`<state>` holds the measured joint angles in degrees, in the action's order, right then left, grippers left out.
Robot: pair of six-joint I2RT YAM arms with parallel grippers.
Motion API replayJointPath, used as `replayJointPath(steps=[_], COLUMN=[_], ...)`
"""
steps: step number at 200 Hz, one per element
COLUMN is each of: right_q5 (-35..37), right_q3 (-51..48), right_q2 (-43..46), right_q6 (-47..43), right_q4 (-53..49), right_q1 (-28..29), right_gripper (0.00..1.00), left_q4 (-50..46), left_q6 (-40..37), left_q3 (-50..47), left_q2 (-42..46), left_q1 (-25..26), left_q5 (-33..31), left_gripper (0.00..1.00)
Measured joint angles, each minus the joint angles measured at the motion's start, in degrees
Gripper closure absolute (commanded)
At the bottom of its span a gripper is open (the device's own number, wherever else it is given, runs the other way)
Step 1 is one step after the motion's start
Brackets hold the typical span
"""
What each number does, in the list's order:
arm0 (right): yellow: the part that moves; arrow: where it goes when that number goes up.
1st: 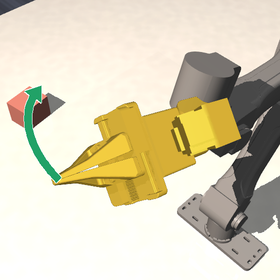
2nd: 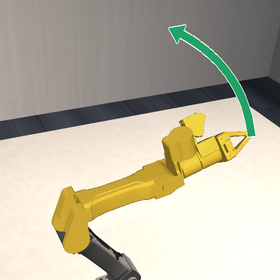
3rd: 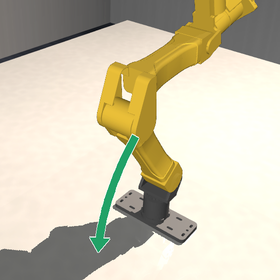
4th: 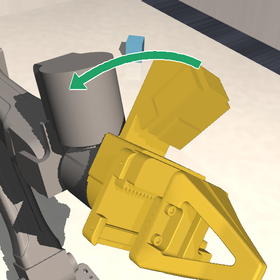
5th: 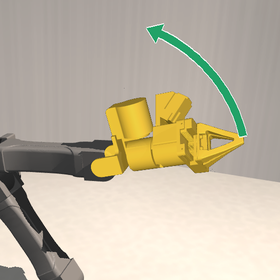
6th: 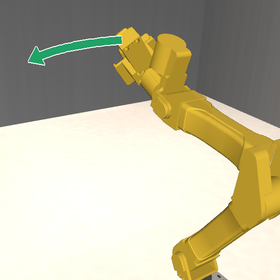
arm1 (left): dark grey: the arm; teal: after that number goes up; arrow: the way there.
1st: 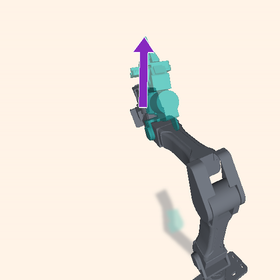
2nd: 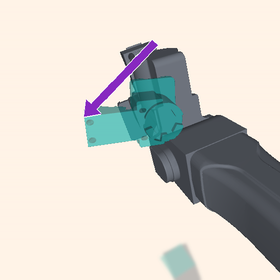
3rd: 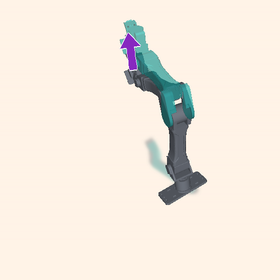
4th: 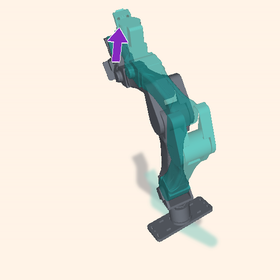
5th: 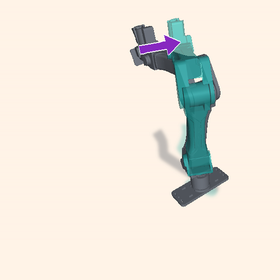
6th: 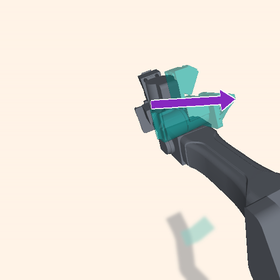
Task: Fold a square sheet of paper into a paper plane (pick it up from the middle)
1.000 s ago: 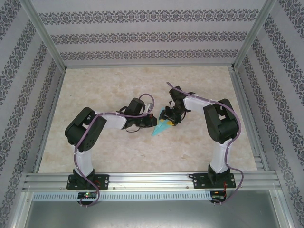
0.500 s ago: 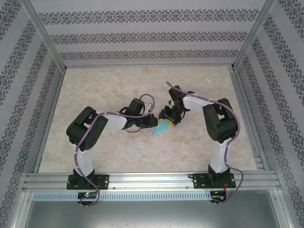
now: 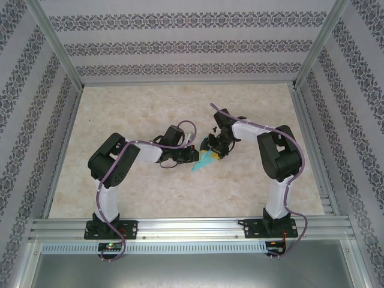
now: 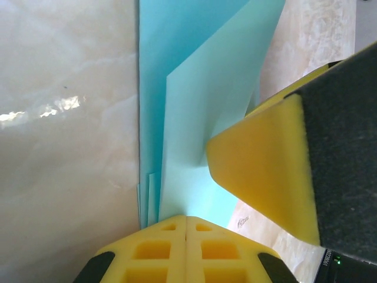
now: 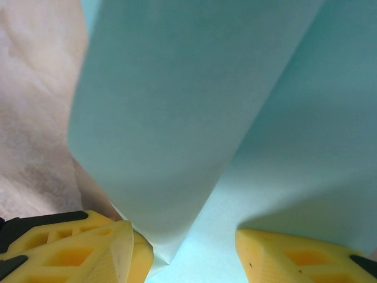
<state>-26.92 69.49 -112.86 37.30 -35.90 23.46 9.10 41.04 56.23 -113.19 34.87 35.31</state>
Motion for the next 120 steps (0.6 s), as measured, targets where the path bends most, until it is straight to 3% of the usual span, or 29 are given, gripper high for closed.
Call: replayJointPath(steps=[58,120], right_q5=[-0.04,-0.02], right_q3=[-2.86,-1.99], right_q2=[1.6,0.85], right_q6=[-0.63,-0.83], right_q4=[3.08,1.75], right_q1=[-0.39,-0.72], right_gripper=[0.56,0.57], left_q4=[-0.22,-0.83], left_q6=[0.0,-0.02], left_q3=[0.09,0.42], left_q2=[0.0,0.0], left_q1=[0.0,0.0], left_q5=[-0.24,-0.52], left_gripper=[0.97,0.98])
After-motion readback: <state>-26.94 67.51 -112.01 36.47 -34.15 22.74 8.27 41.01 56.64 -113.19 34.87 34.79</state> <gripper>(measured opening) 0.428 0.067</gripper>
